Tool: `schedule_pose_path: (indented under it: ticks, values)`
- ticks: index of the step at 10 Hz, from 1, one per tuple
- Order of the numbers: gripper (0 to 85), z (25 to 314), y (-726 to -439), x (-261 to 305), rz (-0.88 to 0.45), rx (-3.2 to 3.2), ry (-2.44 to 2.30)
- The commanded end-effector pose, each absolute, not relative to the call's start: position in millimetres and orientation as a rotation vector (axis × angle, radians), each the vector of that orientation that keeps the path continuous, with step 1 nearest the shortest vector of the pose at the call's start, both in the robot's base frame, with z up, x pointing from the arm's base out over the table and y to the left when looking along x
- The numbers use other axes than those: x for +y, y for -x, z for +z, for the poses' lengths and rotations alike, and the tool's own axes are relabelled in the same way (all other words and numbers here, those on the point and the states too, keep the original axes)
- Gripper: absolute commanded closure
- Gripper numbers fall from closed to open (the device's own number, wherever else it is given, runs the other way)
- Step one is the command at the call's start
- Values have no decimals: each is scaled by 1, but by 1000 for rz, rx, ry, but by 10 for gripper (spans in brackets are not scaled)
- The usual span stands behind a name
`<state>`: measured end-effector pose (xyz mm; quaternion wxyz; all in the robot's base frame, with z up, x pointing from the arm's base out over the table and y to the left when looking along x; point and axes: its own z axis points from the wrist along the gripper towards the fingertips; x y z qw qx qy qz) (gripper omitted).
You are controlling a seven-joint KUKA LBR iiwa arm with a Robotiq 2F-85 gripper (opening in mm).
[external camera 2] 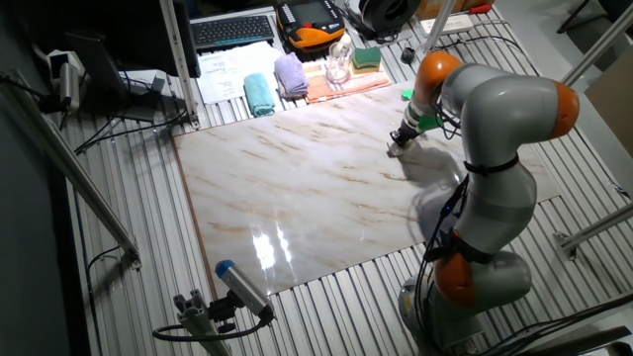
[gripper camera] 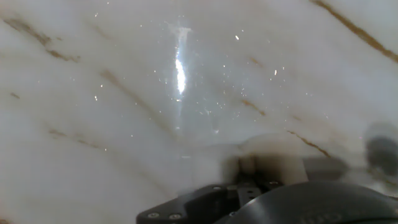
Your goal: Clean the tabletop with a sponge
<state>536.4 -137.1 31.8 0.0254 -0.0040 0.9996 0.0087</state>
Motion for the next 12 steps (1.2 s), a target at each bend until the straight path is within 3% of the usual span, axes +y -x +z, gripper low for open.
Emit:
schedule_pose_path:
  ticks: [1,8,12]
  values:
    - [850,33,-536,-137,12,3083,20]
    - [850,31,-505,-129,38,3048,56]
    - [850,30,-515,-127,79,3049,51]
